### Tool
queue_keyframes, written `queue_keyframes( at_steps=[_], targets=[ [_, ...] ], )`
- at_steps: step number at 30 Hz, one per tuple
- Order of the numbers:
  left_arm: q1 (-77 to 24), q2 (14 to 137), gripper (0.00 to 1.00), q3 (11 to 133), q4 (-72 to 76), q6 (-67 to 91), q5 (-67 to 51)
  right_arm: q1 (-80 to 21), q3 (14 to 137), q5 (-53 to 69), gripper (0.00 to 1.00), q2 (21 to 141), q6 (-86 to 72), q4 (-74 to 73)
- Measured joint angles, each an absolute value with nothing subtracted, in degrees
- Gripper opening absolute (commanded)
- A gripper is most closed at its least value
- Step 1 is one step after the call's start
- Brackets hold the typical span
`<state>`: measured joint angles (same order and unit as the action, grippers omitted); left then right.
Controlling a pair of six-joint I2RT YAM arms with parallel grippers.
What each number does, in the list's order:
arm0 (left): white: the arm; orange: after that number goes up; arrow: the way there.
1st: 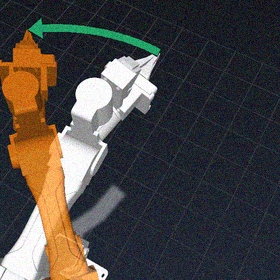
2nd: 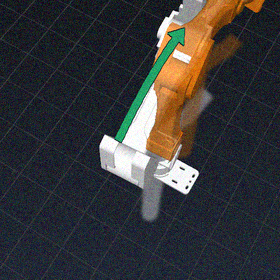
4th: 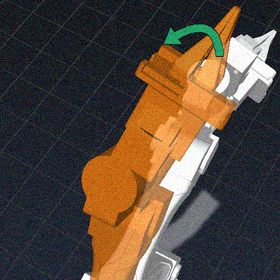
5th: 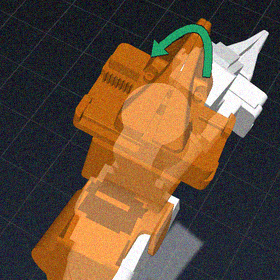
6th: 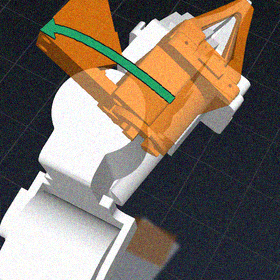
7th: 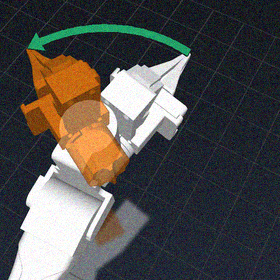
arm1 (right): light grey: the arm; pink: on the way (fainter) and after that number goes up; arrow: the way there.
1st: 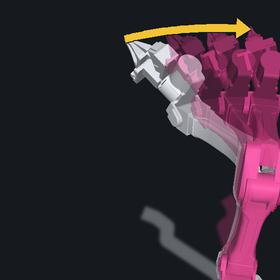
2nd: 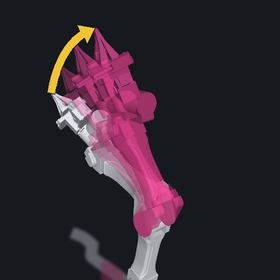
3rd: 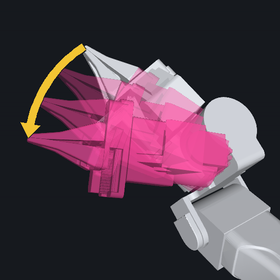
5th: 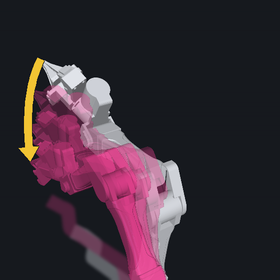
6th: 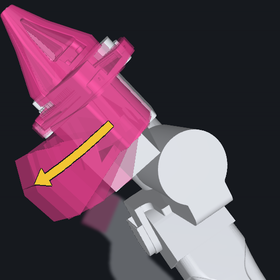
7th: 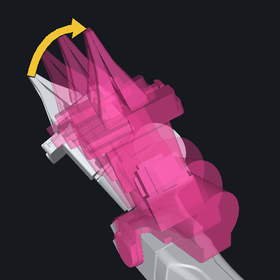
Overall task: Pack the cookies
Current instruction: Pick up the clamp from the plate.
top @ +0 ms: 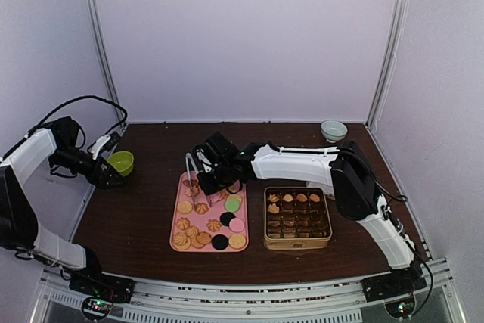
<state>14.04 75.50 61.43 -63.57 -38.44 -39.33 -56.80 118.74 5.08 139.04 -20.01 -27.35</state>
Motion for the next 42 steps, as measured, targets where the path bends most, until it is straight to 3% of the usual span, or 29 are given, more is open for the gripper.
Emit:
queue_keyframes(
  at_steps=[14,17,20,26,38,42],
  targets=[
    [14.04,74.54,0.95,61.45,-63.0,-38.44,-38.81,-57.17,117.36,3.99,0.04,139.04,-20.99,-28.97],
    [14.06,74.52,0.95,61.45,-63.0,-38.41,-38.81,-57.23,117.36,3.95,0.07,139.04,-20.97,-28.97],
    [14.04,74.5,0.95,61.45,-63.0,-38.44,-38.81,-57.3,117.36,3.97,0.16,139.04,-21.02,-29.06],
    [14.04,74.5,0.95,61.45,-63.0,-38.41,-38.81,-57.76,117.36,3.97,0.16,139.04,-19.9,-29.91],
    [14.04,74.43,0.95,61.45,-62.98,-38.41,-38.81,-58.22,117.36,2.61,0.01,139.04,-19.53,-30.63],
    [14.06,74.43,0.95,61.43,-63.0,-38.41,-38.83,-58.3,116.99,1.39,0.0,139.02,-19.44,-29.98]
  ],
)
